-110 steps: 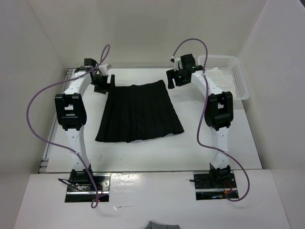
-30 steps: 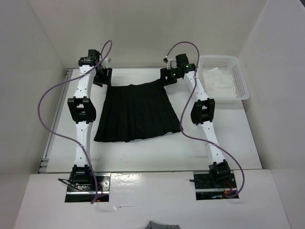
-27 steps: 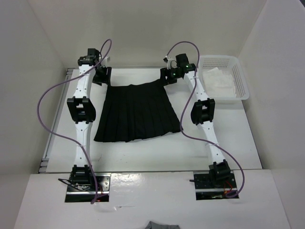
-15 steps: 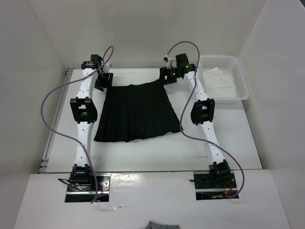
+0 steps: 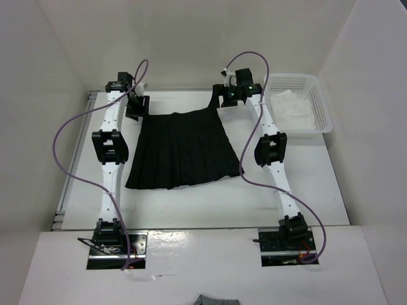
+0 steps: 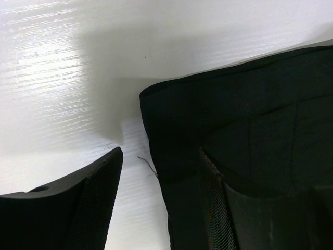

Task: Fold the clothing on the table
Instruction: Fold the skirt

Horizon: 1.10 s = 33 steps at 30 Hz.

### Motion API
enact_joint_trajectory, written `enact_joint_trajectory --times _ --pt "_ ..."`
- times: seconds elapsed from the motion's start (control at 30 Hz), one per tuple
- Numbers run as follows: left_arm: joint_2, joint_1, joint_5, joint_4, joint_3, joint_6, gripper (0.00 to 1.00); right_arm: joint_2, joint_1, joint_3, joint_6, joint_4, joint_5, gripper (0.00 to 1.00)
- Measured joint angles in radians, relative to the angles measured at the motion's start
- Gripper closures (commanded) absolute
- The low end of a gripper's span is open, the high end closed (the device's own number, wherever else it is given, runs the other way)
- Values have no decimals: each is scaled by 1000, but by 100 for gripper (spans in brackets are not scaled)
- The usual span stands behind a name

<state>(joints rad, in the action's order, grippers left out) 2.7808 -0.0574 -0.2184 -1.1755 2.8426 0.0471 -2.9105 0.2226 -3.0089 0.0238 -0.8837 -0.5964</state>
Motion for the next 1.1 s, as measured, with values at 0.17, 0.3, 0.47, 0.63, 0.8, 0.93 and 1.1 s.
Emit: enact_joint_trajectory --times 0.17,0.3,0.47,0.63,0.8,0.93,1.1 --pt "9 0 -19 0 0 1 34 -8 0 -24 12 46 -7 1" --pt "16 0 -31 -1 8 1 34 -17 0 -24 12 66 -8 1" --pt "19 1 -46 -4 8 2 34 -40 0 -27 17 79 31 1" --pt "19 7 -52 -4 8 2 34 -58 0 -27 27 79 127 1" --pt "19 28 -54 -6 8 5 34 -61 0 -28 24 79 194 11" --pt "19 41 -54 -7 8 6 34 -63 0 -29 9 79 209 24" --pt "19 45 -55 -8 8 9 34 -72 0 -33 -3 79 207 30"
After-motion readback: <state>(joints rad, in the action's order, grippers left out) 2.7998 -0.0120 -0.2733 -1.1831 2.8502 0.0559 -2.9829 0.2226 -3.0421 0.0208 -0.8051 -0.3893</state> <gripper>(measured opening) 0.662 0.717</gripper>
